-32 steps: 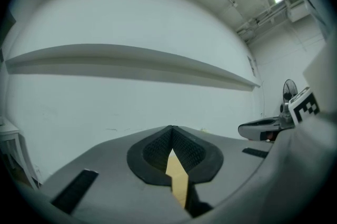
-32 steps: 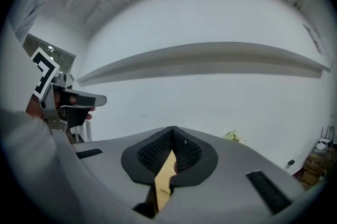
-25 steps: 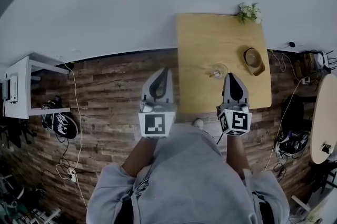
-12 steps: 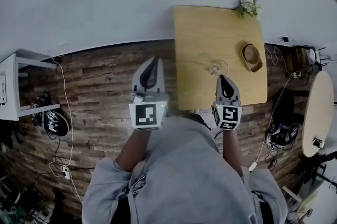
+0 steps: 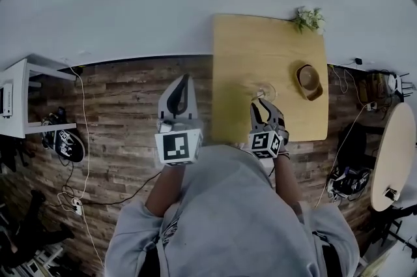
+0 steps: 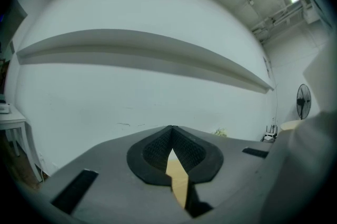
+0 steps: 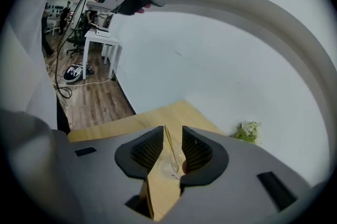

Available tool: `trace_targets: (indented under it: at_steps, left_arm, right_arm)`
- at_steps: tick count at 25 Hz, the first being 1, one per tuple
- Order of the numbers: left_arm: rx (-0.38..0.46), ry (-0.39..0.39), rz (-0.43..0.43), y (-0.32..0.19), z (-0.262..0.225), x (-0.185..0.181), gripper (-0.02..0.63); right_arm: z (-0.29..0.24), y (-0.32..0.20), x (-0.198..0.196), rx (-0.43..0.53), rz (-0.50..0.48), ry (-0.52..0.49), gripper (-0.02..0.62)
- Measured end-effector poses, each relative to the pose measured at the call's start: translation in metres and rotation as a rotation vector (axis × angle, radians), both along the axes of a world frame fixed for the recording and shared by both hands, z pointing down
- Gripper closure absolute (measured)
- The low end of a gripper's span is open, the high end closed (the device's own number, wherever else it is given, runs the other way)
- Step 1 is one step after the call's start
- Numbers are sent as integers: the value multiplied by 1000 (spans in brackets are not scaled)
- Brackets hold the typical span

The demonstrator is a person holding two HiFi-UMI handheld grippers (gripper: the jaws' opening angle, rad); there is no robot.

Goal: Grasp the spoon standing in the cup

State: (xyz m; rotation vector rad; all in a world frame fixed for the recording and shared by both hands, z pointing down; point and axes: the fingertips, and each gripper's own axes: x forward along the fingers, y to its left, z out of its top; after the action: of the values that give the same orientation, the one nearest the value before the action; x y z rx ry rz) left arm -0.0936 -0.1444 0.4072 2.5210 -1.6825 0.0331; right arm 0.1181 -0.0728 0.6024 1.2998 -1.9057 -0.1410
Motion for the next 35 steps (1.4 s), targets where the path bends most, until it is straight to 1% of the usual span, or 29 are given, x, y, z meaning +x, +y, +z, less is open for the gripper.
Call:
trace_targets:
  at_steps: [5, 8, 11, 15, 19, 23, 27, 33, 35]
  left_arm:
    - [-13, -32, -59, 7, 0, -4, 604]
    - [-1, -29, -93, 10, -4, -8, 606]
    - [-2, -29, -108, 15, -4, -8, 606]
    - [-1, -26, -110, 18, -7, -5, 605]
    - [-11, -25, -105, 22, -8, -3, 604]
    - [-5, -30, -97, 23, -4, -1, 606]
    - [-20, -45, -67, 23, 1, 8, 606]
    - [18, -21, -8, 20, -12, 28, 606]
    - [29, -26, 9, 18, -12, 32, 606]
  right_arm:
    - [14, -6, -2, -11, -82, 64, 495]
    - [23, -8, -6, -26, -130, 96, 495]
    - [22, -11, -5, -15, -145, 116, 524]
    - [20, -15, -4, 16, -154, 133, 581]
    - [9, -15, -3, 46, -154, 130, 592]
    - [-13, -15, -2, 84, -128, 96, 592]
    - [-31, -14, 5, 129, -72, 24, 592]
    - [-57, -6, 11, 151, 12, -102, 592]
    - [-68, -5, 12, 168, 33, -144, 592]
